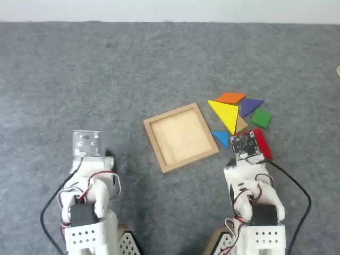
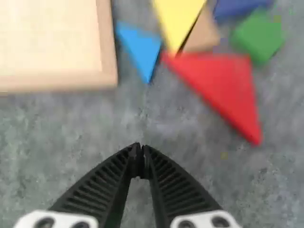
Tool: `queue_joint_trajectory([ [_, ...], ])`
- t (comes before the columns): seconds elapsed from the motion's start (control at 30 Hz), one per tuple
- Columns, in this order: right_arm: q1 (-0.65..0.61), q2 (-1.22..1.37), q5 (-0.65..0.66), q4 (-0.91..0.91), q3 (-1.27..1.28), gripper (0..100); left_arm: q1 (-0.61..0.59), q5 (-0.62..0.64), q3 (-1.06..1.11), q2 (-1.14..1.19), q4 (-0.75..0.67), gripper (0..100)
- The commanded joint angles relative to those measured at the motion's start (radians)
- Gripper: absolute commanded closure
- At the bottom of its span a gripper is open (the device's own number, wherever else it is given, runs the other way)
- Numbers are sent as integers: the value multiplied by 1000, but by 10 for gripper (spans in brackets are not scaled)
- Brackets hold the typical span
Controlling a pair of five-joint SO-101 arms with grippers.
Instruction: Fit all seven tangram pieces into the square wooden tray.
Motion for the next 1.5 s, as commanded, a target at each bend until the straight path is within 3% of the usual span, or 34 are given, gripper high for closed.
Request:
queue_joint_trajectory([
  [0.0, 7, -18, 9, 8, 11, 991, -5, -2, -13, -20, 3, 907],
  [1.47, 8, -16, 8, 44, 11, 990, -5, -2, -13, -20, 3, 907],
])
